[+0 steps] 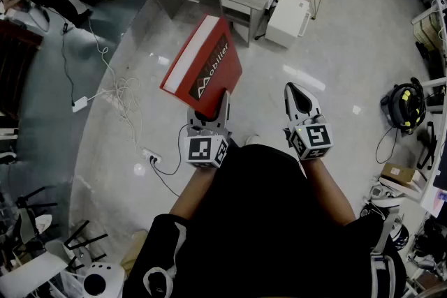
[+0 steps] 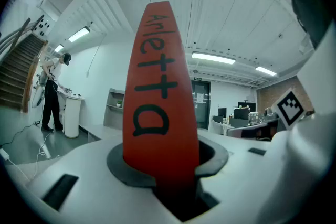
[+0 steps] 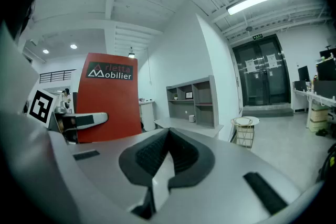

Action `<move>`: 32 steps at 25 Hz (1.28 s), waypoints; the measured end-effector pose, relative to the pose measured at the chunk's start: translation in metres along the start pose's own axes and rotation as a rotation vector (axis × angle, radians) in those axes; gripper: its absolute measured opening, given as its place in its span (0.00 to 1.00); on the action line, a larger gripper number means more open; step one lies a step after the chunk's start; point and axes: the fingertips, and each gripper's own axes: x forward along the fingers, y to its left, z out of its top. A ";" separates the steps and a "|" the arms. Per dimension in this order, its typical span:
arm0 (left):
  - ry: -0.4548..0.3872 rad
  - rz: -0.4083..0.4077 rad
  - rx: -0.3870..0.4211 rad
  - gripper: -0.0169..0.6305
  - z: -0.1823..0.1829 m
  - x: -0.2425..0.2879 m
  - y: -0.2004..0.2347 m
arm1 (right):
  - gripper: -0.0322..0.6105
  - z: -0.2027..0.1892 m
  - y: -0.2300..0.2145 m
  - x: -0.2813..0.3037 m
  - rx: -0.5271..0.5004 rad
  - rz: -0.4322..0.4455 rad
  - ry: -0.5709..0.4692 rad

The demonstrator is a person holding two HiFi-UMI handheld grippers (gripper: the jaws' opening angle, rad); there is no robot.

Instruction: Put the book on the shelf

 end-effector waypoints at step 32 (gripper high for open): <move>0.063 -0.176 -0.091 0.29 -0.011 0.036 0.023 | 0.05 -0.016 0.004 0.057 0.072 0.158 0.001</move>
